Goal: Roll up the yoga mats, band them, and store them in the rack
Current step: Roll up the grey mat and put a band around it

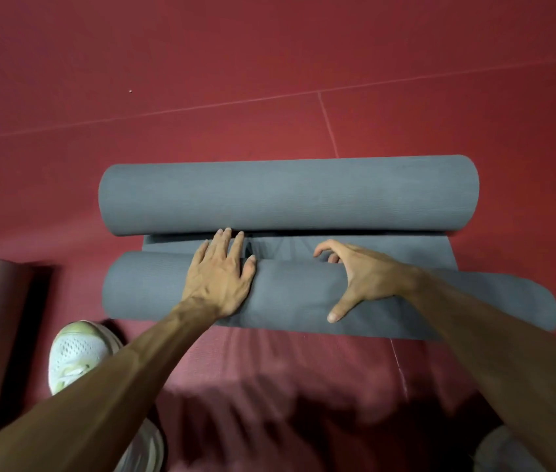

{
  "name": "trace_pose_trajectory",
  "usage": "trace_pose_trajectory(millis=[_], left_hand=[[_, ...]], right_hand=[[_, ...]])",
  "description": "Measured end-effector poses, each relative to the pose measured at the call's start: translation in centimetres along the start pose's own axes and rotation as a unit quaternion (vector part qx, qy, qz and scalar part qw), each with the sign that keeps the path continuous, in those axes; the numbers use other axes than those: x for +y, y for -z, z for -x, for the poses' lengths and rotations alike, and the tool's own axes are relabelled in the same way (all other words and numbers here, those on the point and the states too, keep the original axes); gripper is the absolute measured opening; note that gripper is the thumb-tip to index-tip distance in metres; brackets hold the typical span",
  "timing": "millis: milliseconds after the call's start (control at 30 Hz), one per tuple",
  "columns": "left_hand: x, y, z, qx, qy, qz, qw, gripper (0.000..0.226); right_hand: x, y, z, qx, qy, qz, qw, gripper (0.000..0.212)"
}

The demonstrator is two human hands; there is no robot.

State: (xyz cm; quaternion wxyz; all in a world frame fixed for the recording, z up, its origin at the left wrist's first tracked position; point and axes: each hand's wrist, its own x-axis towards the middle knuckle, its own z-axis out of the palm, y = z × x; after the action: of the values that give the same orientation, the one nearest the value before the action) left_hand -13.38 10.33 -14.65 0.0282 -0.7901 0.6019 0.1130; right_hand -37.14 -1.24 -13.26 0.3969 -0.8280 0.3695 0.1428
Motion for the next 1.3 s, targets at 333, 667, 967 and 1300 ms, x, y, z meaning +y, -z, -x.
trace_pose_trajectory(millis=[333, 667, 967, 1300], left_hand=[[0.3, 1.6, -6.7, -0.02, 0.036, 0.051, 0.998, 0.068], [-0.2, 1.8, -11.3, 0.0, 0.043, 0.141, 0.989, 0.067], [-0.4, 2.1, -12.6, -0.01, 0.009, 0.167, 0.986, 0.073], [-0.3, 2.3, -5.2, -0.053, 0.014, 0.044, 0.998, 0.065]], right_hand=[[1.6, -2.3, -0.7, 0.417, 0.014, 0.069, 0.906, 0.061], [-2.1, -4.2, -2.8, 0.484, 0.057, 0.196, 0.851, 0.053], [-4.5, -1.7, -3.1, 0.163, -0.062, 0.307, 0.936, 0.133], [-4.3, -0.1, -3.0, 0.111, -0.034, 0.278, 0.954, 0.114]])
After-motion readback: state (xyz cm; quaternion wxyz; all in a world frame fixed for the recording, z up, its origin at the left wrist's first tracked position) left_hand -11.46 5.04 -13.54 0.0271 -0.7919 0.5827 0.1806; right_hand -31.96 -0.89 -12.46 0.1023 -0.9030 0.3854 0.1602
